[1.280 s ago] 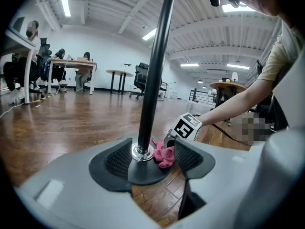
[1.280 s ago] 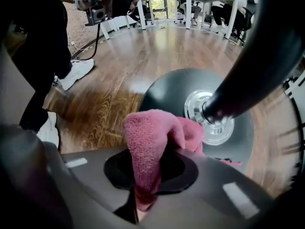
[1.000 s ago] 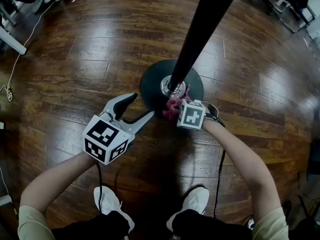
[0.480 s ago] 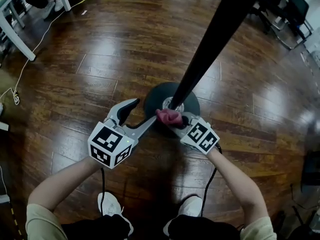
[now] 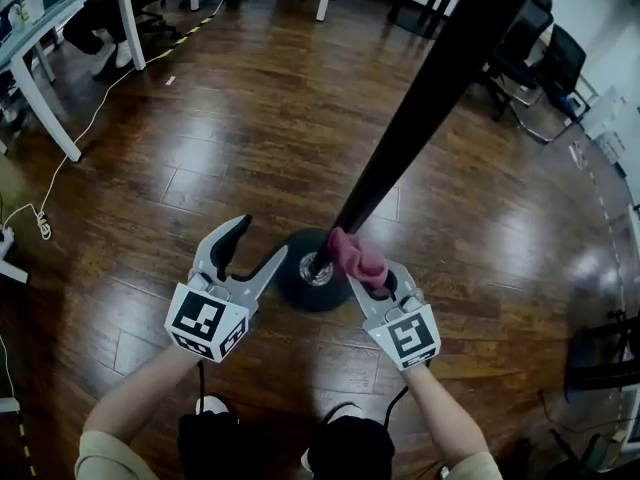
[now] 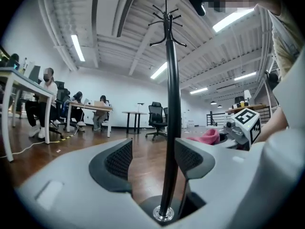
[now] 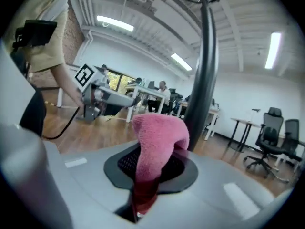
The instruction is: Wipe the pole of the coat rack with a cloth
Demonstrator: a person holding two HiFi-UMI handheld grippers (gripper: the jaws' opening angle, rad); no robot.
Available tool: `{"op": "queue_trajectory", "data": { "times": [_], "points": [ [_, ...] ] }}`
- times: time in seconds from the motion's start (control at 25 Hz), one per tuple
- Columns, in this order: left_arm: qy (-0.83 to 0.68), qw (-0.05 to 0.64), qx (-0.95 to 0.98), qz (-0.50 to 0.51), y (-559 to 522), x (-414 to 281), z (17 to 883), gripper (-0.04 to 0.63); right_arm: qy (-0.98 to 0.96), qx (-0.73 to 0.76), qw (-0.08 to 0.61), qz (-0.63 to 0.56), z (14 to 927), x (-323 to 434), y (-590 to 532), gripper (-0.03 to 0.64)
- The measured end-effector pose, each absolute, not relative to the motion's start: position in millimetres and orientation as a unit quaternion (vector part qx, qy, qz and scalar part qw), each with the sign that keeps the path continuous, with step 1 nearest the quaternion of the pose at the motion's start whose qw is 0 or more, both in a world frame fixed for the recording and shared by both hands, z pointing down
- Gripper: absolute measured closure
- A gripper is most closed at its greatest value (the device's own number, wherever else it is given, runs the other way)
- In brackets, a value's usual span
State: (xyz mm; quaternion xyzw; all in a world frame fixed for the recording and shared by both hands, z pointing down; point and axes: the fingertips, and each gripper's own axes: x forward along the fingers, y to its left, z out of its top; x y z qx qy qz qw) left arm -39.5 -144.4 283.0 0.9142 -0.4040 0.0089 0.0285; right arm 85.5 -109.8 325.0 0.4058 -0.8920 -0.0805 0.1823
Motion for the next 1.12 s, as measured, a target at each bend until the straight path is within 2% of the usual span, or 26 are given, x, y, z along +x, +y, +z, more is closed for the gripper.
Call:
{"op": "queue_trajectory", "data": {
  "times": [0.12,0.32,0.68,1.12],
  "points": [
    [-0.424,0.023,0.905,-0.015,-144.1,-38.3,223.3,0.339,-0.867,0.477,0.117,-0.083,243.7,109.2,-112.1,0.566],
    [-0.418,0.001,0.908,-0.026,-124.8,-25.6,133.4,0.342,-0.848,0.522,0.059,-0.077,143.0,123.5,-88.0,0.566],
    [-0.407,-0.028,0.91,-0.072,-113.5,-2.3,-44.4,0.336,-0.83,0.547,0.035,-0.102,-17.8,130.7,-60.4,0.566],
    [-0.444,0.025,0.892,-0.083,-123.1,-30.2,-177.7,0.333,-0.81,0.581,0.015,-0.08,-171.5,122.1,-64.6,0.566]
  ]
}}
